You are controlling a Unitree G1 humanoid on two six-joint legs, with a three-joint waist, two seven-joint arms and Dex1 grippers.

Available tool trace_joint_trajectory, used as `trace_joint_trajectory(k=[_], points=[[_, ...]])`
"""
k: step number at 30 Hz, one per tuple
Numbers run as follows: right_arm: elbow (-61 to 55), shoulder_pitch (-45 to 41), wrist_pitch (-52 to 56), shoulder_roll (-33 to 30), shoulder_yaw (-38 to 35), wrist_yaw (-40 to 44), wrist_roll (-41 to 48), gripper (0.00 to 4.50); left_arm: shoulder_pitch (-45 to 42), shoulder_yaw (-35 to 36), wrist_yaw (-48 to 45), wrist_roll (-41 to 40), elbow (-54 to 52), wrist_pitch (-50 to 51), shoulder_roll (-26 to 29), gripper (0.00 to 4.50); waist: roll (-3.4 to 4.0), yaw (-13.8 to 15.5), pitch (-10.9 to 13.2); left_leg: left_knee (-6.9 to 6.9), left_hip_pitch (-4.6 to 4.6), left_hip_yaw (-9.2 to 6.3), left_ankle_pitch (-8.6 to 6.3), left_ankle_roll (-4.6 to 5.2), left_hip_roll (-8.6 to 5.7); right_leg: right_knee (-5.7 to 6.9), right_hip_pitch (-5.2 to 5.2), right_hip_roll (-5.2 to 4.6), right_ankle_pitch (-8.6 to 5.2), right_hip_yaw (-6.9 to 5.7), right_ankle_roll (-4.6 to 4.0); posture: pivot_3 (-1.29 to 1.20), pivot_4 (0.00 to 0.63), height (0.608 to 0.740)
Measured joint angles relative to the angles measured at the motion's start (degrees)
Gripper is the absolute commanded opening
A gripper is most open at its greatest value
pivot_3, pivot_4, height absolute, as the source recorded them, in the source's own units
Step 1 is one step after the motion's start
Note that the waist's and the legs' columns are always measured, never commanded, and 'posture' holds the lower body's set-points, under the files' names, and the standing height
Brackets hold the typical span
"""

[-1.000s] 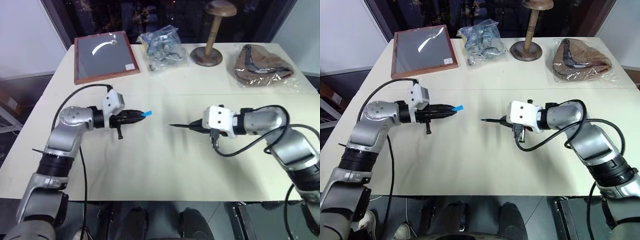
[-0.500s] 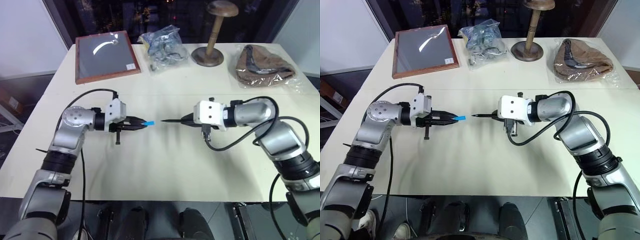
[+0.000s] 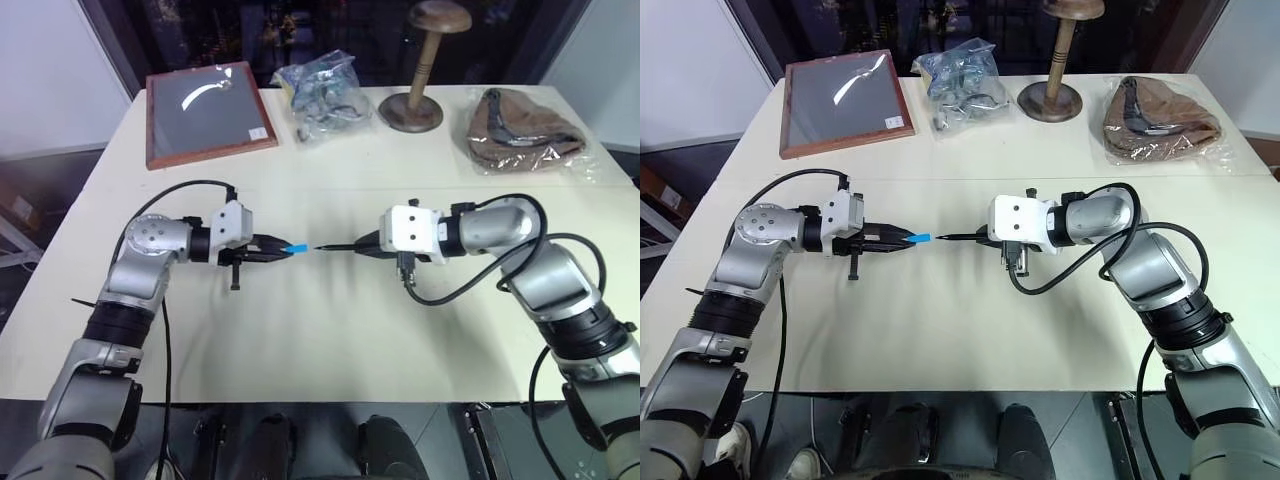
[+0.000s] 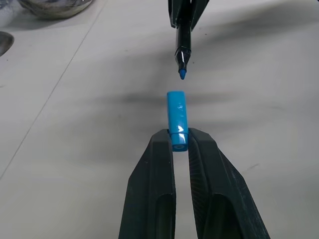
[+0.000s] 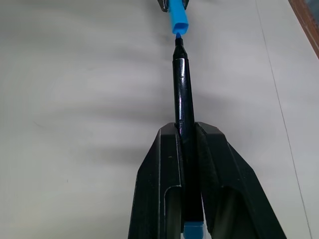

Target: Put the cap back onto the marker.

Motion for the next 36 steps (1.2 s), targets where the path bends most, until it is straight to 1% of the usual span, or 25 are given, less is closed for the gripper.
trace_joint_trajectory(k=[36], points=[[0.1,-0.3,0.6,1.5,0.0,0.8,-0.6,0.00,0.3,-0.1,-0.6,1.1,0.1,-4.6,-1.2,0.06,0.00,-0.1,0.0,0.02,0.00,-0.01,0.00,0.00,0.01,0.06,0.00,0.01,0.00,-0.01,0.00,0.00,0.150,0.740]])
